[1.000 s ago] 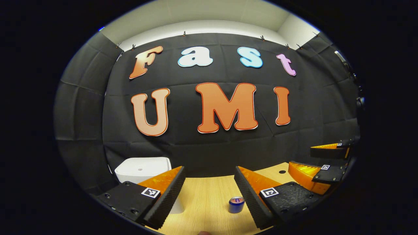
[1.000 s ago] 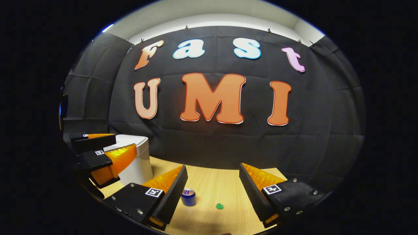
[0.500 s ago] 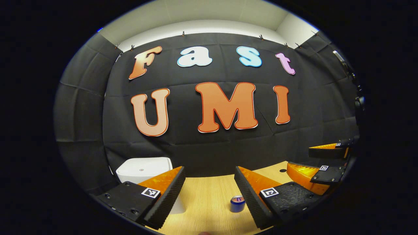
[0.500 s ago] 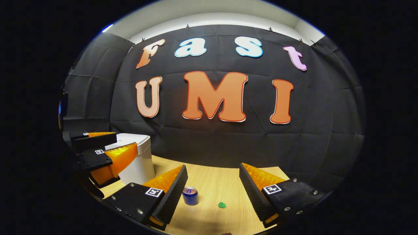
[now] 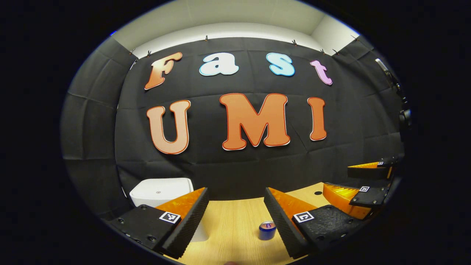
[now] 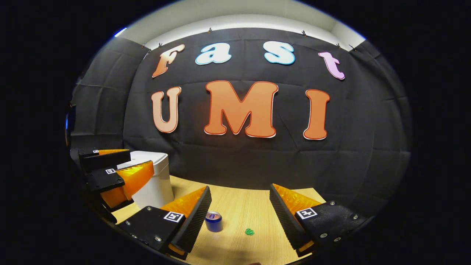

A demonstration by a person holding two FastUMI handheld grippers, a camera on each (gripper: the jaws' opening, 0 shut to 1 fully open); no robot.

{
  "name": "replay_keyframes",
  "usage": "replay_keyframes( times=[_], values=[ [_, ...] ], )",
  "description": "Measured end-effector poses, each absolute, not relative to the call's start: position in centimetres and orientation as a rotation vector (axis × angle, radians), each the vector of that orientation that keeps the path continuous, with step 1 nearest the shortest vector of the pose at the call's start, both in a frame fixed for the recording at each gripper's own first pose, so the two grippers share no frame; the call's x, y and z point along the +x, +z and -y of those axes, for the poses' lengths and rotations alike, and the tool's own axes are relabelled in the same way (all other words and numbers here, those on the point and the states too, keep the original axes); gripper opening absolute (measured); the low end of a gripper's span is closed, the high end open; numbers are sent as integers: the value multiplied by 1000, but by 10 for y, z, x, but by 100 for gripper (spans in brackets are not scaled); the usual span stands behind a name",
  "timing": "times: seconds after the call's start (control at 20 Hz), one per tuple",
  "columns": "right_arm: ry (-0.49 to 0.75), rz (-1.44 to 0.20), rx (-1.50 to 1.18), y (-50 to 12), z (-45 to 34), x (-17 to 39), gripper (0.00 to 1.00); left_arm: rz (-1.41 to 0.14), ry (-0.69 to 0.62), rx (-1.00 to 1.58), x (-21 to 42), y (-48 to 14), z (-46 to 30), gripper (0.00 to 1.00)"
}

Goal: Press the lid of the desktop garbage bin to open it, pick up the crumpled paper on the desktop and throw it into the bin, then pick up the pop can on the desktop and drop it into the bin, and finally close the garbage bin lid.

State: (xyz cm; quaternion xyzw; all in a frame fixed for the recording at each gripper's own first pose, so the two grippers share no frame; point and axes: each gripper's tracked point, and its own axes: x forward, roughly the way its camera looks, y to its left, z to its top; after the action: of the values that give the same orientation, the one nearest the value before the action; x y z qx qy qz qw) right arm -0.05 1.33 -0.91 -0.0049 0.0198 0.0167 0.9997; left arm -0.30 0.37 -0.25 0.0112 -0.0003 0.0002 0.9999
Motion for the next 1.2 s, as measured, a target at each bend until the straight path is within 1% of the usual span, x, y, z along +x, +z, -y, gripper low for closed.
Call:
replay_keyframes(
  times=[0.85, 0.9, 0.95, 1.0, 1.1, 1.15, 1.2],
  values=[
    [15, -42, -27, -10, -8, 9, 95, -1, 49, 27, 5, -2, -18, 95],
    [14, -41, -25, -9, -8, 10, 95, -4, 49, 15, 5, -2, -20, 99],
    [13, -41, -24, -9, -7, 10, 95, -6, 59, 1, 5, -1, -23, 94],
    [13, -40, -26, -9, -8, 11, 95, -2, 73, -15, 7, 2, -29, 92],
    [12, -38, -32, -9, -7, 12, 95, -1, 128, -34, 15, 6, -47, 78],
    [11, -36, -36, -8, -8, 12, 95, -4, 146, -40, 16, 5, -55, 64],
    [11, -37, -38, -9, -8, 13, 95, -21, 167, -42, 18, 2, -65, 54]
  ],
)
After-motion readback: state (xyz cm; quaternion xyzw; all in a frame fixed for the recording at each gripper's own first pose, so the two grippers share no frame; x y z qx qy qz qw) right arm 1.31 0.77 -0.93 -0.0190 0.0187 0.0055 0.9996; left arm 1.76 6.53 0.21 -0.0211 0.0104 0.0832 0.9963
